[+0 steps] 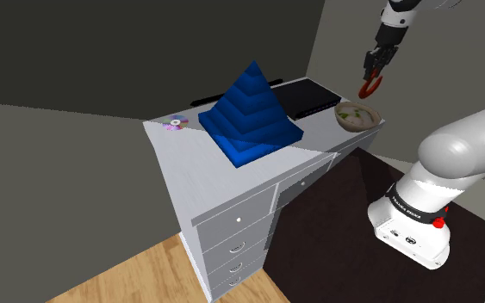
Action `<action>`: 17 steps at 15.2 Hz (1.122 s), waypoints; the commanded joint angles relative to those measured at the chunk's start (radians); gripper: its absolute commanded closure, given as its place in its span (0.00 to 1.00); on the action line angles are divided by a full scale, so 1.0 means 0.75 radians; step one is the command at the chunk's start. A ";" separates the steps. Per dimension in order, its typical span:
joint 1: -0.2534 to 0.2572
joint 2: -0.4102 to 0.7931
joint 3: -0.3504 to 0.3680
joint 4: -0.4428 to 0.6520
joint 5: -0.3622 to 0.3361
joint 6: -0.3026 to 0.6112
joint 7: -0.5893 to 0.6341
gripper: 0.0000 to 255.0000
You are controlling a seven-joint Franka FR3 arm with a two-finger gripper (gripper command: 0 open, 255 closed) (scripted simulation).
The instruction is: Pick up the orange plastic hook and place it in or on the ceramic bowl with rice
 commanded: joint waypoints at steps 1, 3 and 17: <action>0.000 0.012 -0.004 -0.029 -0.002 0.041 0.002 1.00; 0.000 0.025 -0.010 -0.055 -0.004 0.080 0.002 1.00; 0.000 0.071 -0.027 -0.125 -0.008 0.196 0.001 0.00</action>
